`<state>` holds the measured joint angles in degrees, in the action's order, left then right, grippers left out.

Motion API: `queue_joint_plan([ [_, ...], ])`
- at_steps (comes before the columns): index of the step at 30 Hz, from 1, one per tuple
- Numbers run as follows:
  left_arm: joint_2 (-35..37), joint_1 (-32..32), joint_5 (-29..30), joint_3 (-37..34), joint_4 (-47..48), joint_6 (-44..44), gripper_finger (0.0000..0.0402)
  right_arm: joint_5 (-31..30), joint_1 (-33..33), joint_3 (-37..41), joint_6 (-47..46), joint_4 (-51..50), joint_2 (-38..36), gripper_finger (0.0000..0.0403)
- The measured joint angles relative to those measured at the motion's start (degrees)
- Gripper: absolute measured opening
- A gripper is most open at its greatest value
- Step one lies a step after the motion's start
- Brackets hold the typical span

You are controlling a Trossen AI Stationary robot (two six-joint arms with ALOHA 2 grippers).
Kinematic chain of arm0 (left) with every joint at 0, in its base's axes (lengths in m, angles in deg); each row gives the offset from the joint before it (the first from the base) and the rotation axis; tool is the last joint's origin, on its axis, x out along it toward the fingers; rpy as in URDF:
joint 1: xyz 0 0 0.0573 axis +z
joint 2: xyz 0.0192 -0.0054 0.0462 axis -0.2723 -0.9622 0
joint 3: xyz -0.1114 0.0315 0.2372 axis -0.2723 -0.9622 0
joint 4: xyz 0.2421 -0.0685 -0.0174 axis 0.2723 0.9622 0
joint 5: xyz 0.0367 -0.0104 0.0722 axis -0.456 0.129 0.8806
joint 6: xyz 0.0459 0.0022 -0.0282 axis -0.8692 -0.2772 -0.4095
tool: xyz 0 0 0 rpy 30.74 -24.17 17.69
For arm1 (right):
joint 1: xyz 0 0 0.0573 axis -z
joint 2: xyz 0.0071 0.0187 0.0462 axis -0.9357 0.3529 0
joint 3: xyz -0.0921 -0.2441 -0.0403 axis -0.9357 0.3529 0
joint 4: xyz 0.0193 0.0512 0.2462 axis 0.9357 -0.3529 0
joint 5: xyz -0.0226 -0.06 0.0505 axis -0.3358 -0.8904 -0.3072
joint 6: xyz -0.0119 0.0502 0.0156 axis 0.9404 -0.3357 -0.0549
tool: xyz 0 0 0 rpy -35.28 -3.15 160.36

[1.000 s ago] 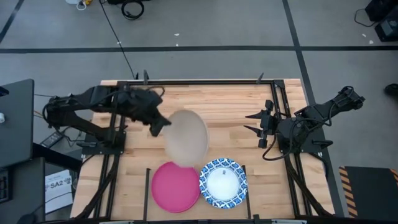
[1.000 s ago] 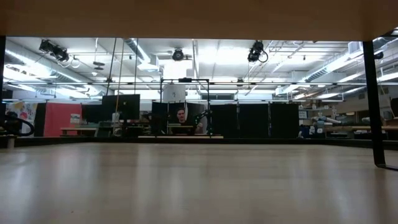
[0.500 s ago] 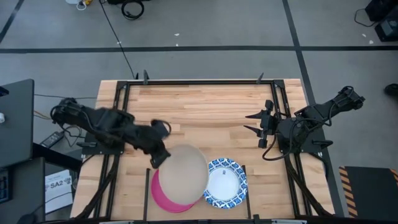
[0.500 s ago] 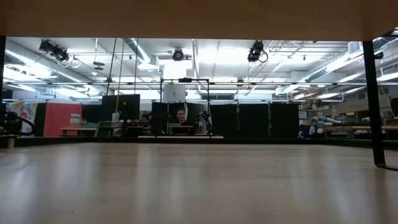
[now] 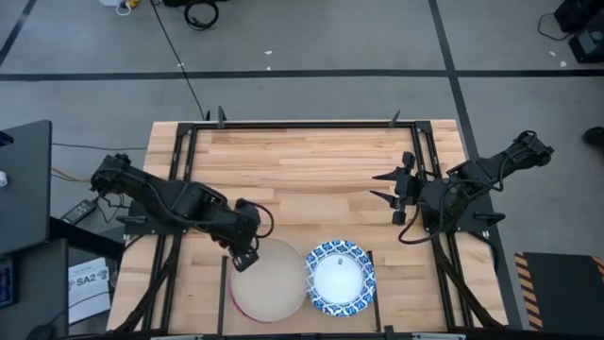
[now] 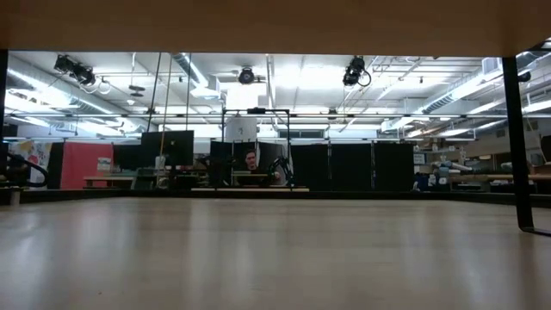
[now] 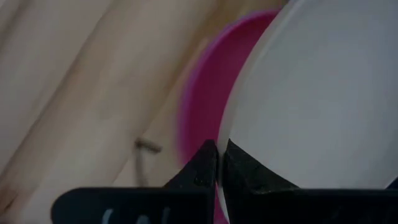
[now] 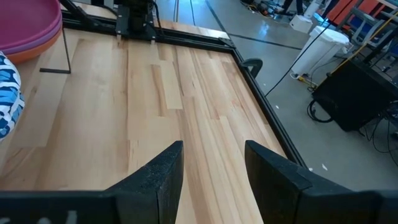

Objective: Place and stack plates onto a shelf
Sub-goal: Stack the grey plate on top of the pink plates on the shelf

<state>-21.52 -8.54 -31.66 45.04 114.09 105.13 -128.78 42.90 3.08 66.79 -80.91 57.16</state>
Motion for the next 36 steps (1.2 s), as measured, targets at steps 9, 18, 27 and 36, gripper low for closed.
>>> queue_joint_plan([
  [9,-0.2,0.4,-1.5,0.0,4.5,1.3,0.0016,0.2,0.0,0.0,0.0,-0.2,0.0,0.0176],
  [18,-0.2,0.0,-1.7,0.0,4.5,1.2,0.0023,0.2,0.0,0.0,0.0,-0.2,0.0,0.0176],
  [27,-0.2,0.0,-1.7,0.0,4.5,1.1,0.0030,0.2,0.0,0.0,0.0,-0.2,0.0,0.0176],
  [36,-0.1,0.0,-1.8,0.0,3.6,-0.1,0.0032,0.2,0.0,0.0,0.0,-0.2,0.0,0.0176],
])
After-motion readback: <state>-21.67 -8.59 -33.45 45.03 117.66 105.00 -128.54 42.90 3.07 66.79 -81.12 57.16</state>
